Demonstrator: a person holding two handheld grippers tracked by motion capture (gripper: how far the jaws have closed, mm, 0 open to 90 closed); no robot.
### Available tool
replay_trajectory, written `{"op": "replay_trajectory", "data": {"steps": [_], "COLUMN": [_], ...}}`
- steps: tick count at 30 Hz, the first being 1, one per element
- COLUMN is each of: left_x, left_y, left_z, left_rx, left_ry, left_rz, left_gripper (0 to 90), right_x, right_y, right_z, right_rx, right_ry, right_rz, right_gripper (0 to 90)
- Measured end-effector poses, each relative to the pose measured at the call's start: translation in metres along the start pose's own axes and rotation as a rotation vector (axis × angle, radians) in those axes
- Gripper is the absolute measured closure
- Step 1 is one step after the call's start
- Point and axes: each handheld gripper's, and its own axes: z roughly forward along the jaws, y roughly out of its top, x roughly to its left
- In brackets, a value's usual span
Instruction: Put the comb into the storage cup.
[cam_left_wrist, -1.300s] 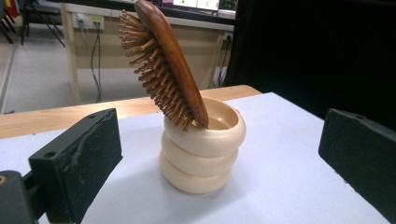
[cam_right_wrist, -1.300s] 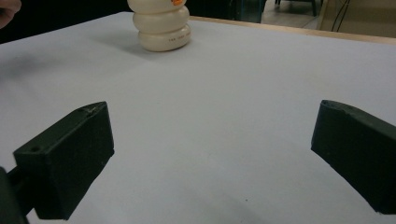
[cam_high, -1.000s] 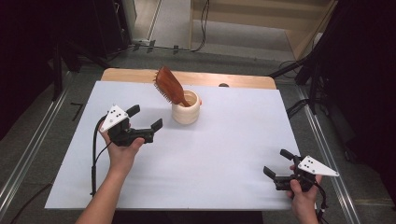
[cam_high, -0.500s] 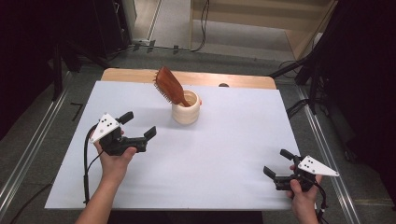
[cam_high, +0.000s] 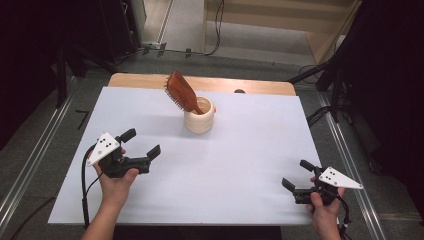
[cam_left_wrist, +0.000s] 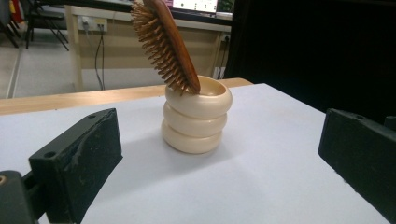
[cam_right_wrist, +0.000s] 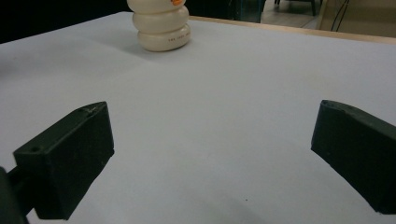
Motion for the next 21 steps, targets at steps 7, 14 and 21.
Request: {"op": "replay_trajectory", "data": {"steps": [7,14,21], "left_x": [0.002,0.006,0.01], "left_y": [-0.004,-0.012,-0.019], "left_z": [-0.014,-0.029,-0.039], "left_rx": [-0.001,-0.001,0.002], "left_ry": [0.014,0.039,0.061], "left_rz": [0.004,-0.012,-0.018], "left_gripper": [0.0,0.0,0.0], "right_x": [0.0,0.0,0.0], "right_y": [0.0,0.0,0.0], "right_z": [0.0,0.0,-0.001], "right_rx": [0.0,-0.002,-0.006], "right_ry": [-0.003,-0.005,-0.003], "right_rz": [-0.002,0.002,-0.001], "right_gripper": [0.0,0.0,0.0]}}
